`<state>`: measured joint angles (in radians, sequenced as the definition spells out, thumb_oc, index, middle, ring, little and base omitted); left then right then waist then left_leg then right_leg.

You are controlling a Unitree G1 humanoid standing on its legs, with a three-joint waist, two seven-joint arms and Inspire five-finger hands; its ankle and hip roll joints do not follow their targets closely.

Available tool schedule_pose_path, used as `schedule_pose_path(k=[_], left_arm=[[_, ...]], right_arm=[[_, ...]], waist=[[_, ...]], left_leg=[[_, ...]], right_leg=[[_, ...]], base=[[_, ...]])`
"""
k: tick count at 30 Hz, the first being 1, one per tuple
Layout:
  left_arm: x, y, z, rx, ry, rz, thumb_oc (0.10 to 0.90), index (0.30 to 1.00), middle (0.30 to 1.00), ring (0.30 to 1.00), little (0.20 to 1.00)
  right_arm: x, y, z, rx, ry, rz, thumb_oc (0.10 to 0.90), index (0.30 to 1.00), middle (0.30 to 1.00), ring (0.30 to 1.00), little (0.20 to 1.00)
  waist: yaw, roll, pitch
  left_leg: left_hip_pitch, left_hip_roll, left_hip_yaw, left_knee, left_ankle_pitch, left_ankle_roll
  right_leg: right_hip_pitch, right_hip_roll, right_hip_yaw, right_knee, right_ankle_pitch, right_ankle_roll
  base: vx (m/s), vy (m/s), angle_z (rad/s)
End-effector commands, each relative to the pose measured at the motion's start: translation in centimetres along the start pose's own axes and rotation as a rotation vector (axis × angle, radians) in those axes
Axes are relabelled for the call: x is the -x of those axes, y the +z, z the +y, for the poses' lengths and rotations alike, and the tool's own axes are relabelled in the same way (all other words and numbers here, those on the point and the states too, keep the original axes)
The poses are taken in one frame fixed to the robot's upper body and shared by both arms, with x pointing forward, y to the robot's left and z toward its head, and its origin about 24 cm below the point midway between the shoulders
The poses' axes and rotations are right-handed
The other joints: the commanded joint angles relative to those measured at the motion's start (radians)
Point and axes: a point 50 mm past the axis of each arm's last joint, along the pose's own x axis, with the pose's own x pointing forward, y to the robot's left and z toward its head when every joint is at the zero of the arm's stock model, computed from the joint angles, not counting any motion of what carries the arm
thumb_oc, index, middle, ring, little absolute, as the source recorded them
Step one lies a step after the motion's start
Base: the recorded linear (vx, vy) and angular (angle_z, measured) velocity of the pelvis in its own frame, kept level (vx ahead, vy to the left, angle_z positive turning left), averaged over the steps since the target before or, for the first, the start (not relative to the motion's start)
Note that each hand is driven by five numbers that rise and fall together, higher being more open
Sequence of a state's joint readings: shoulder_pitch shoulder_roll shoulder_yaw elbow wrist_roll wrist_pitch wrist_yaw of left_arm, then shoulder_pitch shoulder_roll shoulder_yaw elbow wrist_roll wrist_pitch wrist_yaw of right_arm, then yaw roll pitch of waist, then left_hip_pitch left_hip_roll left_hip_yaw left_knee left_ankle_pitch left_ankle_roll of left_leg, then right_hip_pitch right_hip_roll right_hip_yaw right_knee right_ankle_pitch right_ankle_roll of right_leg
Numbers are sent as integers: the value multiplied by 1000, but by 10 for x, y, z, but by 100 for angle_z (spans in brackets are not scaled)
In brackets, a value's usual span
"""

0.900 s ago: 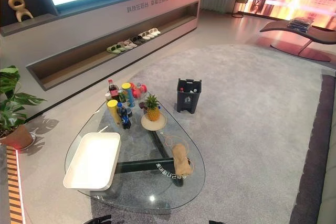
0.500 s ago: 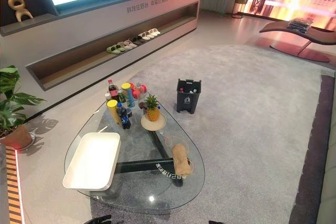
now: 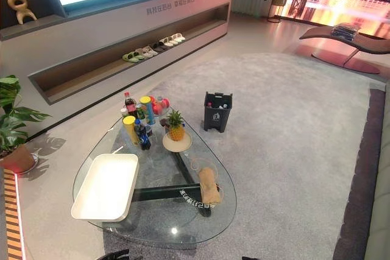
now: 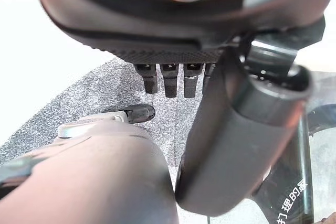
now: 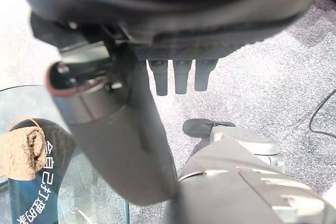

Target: Wipe the table with a cloth and put it in the basket.

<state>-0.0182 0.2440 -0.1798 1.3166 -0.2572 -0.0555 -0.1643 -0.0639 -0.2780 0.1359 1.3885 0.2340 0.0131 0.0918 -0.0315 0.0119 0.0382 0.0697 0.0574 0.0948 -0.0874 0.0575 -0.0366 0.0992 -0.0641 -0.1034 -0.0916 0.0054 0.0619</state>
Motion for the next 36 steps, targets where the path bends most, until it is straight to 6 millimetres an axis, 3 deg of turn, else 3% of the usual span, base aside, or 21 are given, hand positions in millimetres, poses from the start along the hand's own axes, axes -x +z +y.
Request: schedule_pose_path(k=[1,14,19,24,30,36], left_arm=[[0,24,14,12,54,-57,800,900,900,900,900],[0,25,16,32,64,-62,800,900,900,900,900],[-1,31,14,45,65,-82,800,900,900,900,900],[-2,46,10,58,65,-141,800,900,900,900,900],[-1,99,5,87,70,-309,800,900,900,900,900],[8,150,2,126,55,-481,800,900,900,900,900]], right_arm=[[0,10,-2,5,-13,-12,800,900,900,900,900],[0,12,-6,10,-17,-15,800,900,900,900,900],[0,19,-8,13,-20,-24,800,900,900,900,900],[0,29,-6,8,-33,-58,800,900,900,900,900],[3,76,-7,-4,-60,-177,800,900,900,900,900],[13,126,-7,-15,-74,-304,800,900,900,900,900]], waist=[[10,-16,15],[8,-14,26],[8,-8,56],[2,5,126],[-12,31,288],[-8,36,404]], left_leg=[[27,-16,7,2,-75,-7],[17,-14,1,0,-67,-9],[-23,-17,-7,0,-53,-7],[-103,-30,-22,0,-30,-4],[-259,-46,-29,0,23,-4],[-376,-54,-30,3,64,-5]], right_leg=[[-18,-30,-56,53,-17,39],[-26,-27,-49,51,-13,38],[-68,-25,-41,52,1,37],[-146,-29,-29,41,35,39],[-315,-20,5,47,83,36],[-468,-16,9,131,83,27]], base=[[0,0,0],[0,0,0],[-41,5,-1],[-130,25,-1],[-174,16,2],[-110,10,-1]])
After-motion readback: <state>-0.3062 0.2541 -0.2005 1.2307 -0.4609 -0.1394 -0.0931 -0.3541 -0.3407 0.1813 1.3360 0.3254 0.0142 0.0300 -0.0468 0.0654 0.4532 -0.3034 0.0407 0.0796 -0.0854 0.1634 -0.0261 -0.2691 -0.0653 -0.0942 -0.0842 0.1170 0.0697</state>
